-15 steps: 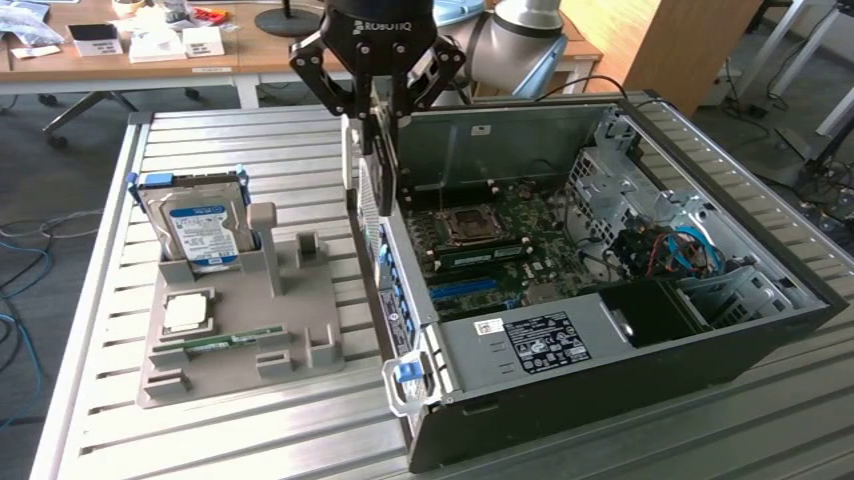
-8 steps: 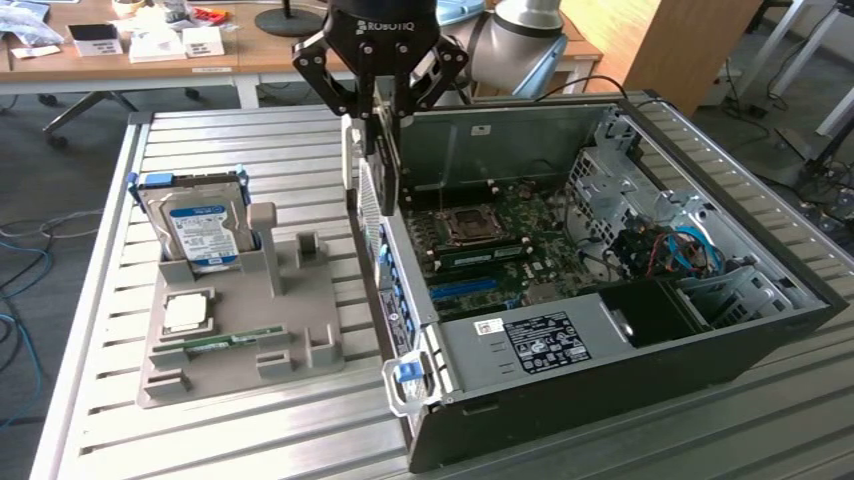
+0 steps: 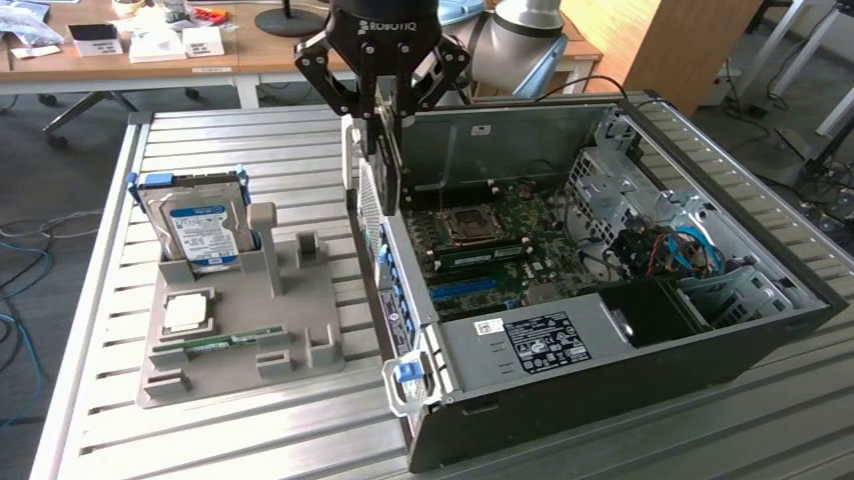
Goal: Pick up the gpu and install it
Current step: 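Pick up the gpu and move the gpu toward the slot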
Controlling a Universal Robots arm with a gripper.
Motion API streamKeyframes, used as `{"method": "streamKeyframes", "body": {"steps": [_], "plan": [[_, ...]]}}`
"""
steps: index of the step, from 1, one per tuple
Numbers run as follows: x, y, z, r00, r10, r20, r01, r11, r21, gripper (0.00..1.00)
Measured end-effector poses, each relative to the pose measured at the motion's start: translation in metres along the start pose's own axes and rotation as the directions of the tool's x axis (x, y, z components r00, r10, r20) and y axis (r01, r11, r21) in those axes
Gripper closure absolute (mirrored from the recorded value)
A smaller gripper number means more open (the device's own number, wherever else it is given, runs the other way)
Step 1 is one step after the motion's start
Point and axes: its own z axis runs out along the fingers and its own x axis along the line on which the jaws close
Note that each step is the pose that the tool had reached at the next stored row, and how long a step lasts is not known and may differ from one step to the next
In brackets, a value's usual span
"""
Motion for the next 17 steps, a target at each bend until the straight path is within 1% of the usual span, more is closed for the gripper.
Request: {"method": "streamKeyframes", "body": {"steps": [17], "plan": [[-0.005,0.0004,0.0001,1.0,0.0,0.0,0.0,1.0,0.0,0.73]]}}
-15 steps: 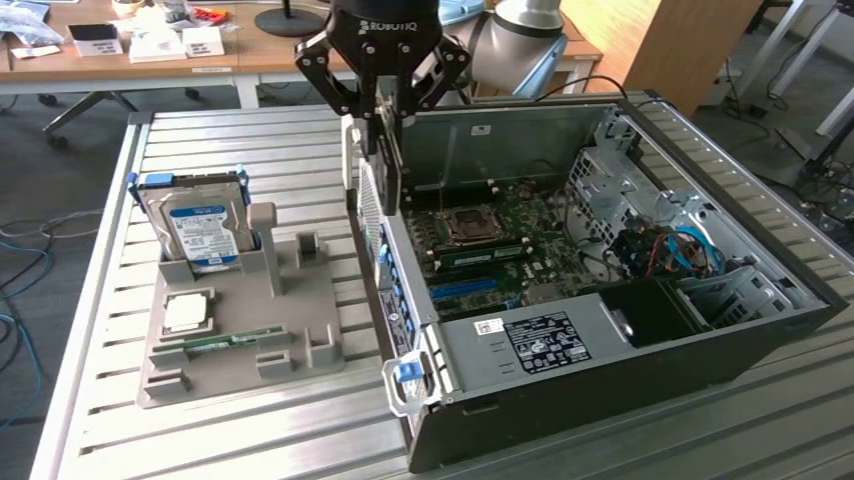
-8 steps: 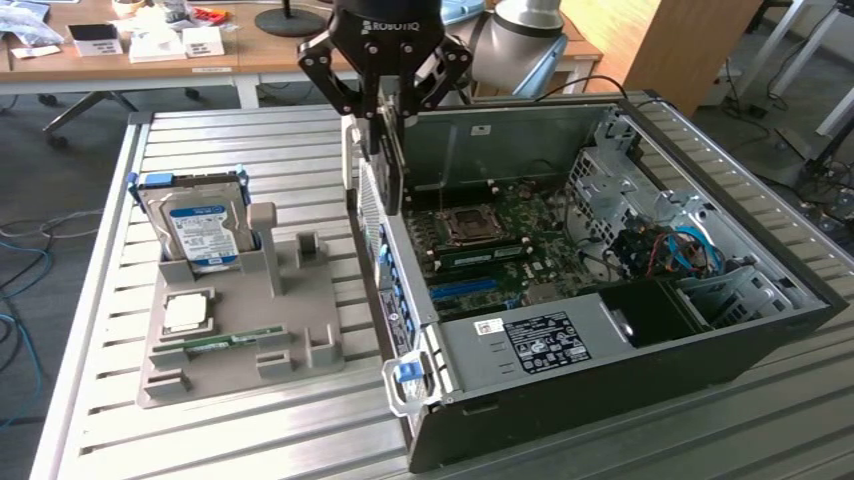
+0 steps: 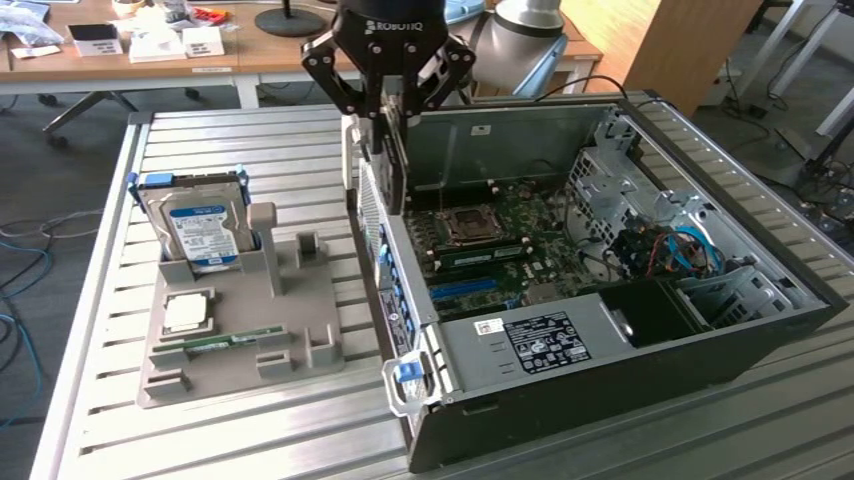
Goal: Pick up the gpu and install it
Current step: 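Pick up the gpu and move the gpu toward the slot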
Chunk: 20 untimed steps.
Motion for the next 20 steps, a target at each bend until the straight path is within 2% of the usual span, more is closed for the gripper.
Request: {"method": "streamKeyframes", "body": {"steps": [8,15,20], "plan": [[-0.004,0.0004,0.0001,1.0,0.0,0.0,0.0,1.0,-0.0001,0.73],[-0.012,0.0011,0.0004,1.0,0.0,0.0,0.0,1.0,0.0,0.73],[-0.012,0.0012,0.0004,1.0,0.0,0.0,0.0,1.0,0.0,0.73]]}}
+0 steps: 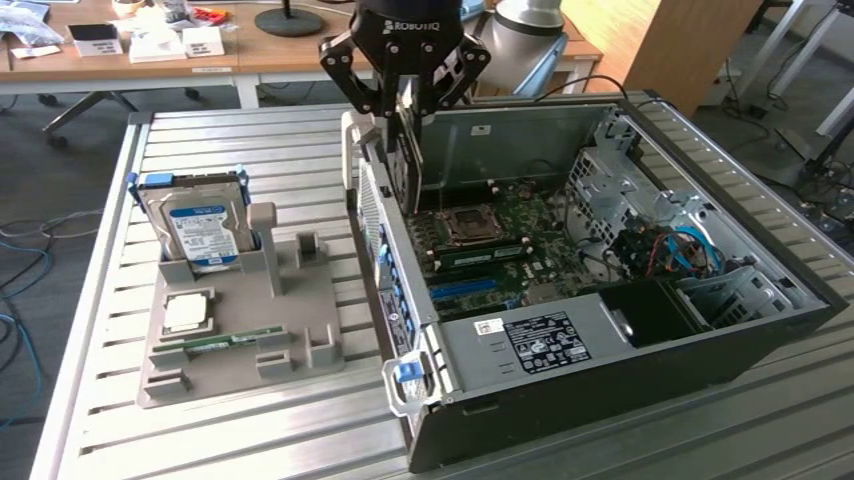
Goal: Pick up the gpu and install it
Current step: 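Pick up the gpu and move the gpu toward the slot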
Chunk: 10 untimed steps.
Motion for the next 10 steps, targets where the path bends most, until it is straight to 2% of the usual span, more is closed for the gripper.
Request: {"method": "streamKeyframes", "body": {"steps": [10], "plan": [[-0.0073,0.0006,0.0002,1.0,0.0,0.0,0.0,1.0,0.0001,0.73]]}}
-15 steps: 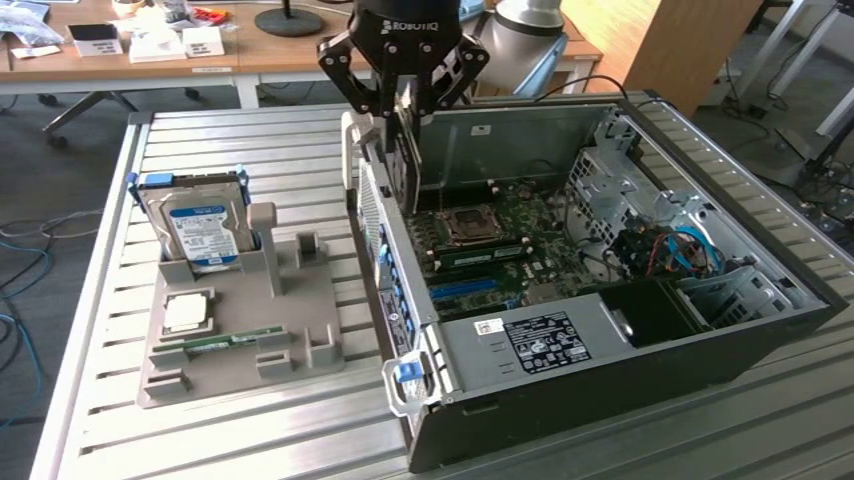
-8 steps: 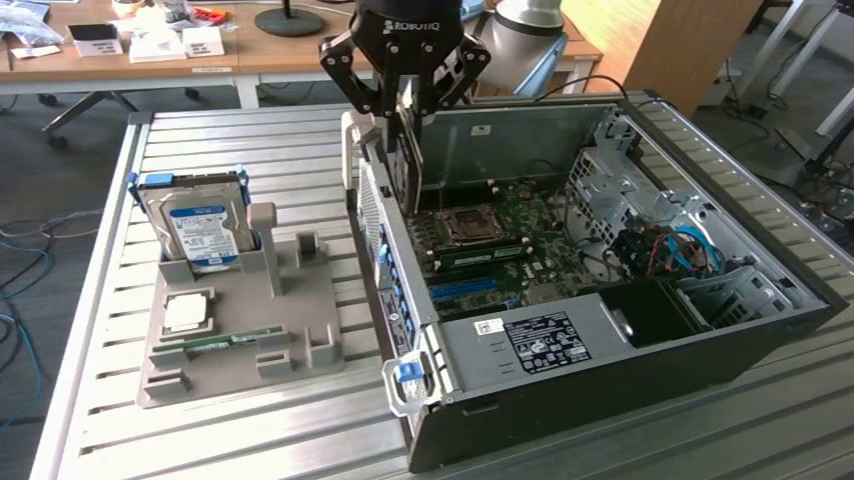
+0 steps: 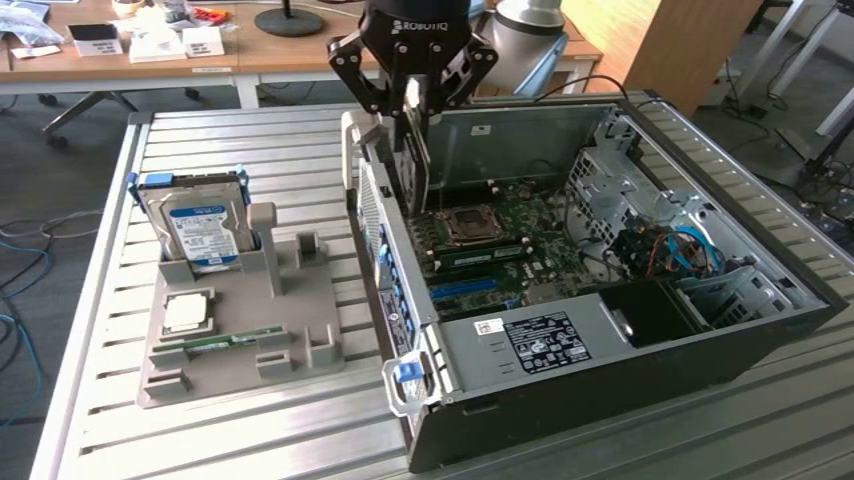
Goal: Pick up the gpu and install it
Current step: 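Pick up the gpu and move the gpu toward the slot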
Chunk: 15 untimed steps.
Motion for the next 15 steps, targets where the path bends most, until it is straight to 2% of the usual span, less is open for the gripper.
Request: {"method": "streamKeyframes", "body": {"steps": [15], "plan": [[-0.0042,0.0003,0.0002,1.0,0.0,0.0001,0.0,1.0,-0.0001,0.73]]}}
